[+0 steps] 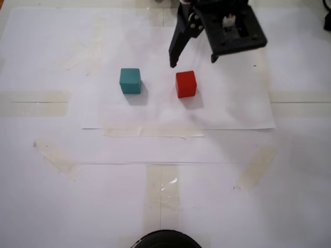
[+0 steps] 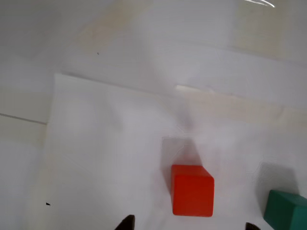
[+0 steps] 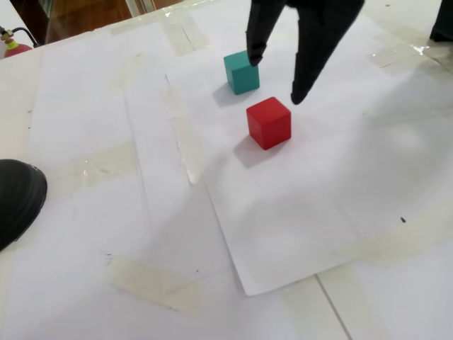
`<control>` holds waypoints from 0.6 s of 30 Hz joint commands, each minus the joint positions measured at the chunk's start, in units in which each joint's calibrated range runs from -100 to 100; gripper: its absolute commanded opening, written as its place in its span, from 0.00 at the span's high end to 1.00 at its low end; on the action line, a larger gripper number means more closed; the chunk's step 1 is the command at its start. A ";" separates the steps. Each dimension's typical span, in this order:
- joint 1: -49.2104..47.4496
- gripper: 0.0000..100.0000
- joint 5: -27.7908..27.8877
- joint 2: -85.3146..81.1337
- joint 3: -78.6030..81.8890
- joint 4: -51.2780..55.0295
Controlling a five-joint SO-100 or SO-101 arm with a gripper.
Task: Put the red cube on the top of the blue cube.
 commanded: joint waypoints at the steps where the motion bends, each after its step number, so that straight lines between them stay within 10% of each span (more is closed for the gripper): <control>1: 0.00 0.66 -0.39 -0.13 1.30 -2.69; 18: 3.41 0.66 1.56 6.30 3.03 -7.33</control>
